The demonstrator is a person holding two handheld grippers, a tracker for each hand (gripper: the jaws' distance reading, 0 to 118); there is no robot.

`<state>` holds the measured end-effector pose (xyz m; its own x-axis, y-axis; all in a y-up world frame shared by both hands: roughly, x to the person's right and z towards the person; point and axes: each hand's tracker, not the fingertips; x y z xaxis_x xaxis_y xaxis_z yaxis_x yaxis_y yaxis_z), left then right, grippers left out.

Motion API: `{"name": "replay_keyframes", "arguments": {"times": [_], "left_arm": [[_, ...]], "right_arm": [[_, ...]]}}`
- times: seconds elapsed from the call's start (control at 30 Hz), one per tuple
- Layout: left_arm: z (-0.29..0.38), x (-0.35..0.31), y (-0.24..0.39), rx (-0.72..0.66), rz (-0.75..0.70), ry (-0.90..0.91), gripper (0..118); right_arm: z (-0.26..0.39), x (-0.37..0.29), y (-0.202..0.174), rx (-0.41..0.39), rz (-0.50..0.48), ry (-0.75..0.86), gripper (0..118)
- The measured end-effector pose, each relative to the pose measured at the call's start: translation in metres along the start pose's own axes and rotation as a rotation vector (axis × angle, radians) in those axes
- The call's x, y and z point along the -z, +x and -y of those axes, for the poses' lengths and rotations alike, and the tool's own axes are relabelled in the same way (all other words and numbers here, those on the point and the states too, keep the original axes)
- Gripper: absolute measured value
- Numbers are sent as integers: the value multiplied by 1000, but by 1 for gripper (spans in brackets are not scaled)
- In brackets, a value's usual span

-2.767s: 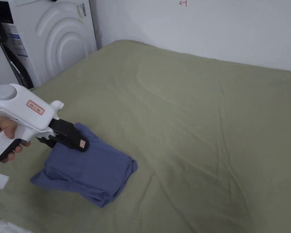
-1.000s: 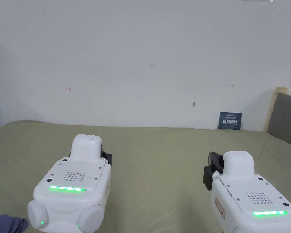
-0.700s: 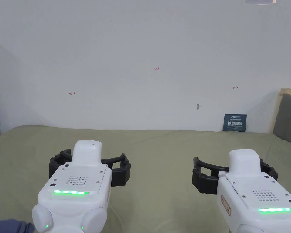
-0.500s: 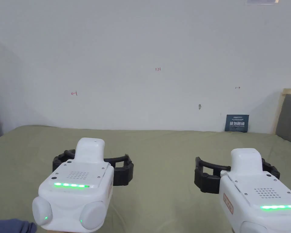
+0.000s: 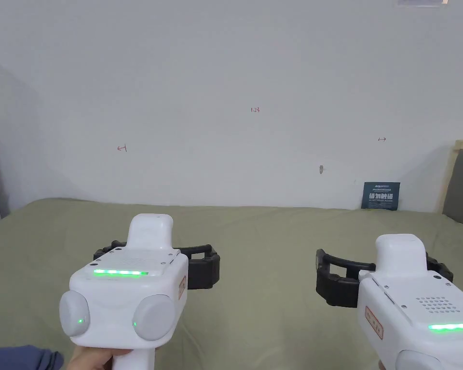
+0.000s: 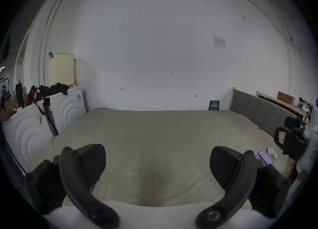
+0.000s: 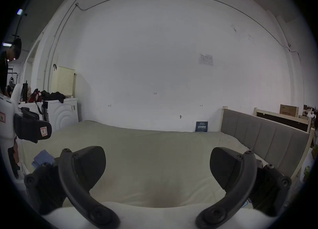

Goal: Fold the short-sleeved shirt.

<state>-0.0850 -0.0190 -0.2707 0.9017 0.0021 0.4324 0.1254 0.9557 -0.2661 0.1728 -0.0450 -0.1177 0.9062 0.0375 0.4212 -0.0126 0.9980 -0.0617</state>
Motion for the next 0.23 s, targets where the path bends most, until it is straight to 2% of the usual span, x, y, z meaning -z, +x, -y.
{"name": "replay_keyframes", "arguments": {"times": [0.13, 0.23], "left_arm": [[3, 1, 4, 47, -45, 20, 118], [11, -4, 2, 5, -28, 27, 118]], "right_arm": [[1, -2, 0, 10, -4, -1, 118], [3, -3, -3, 9, -7, -5, 118]]}}
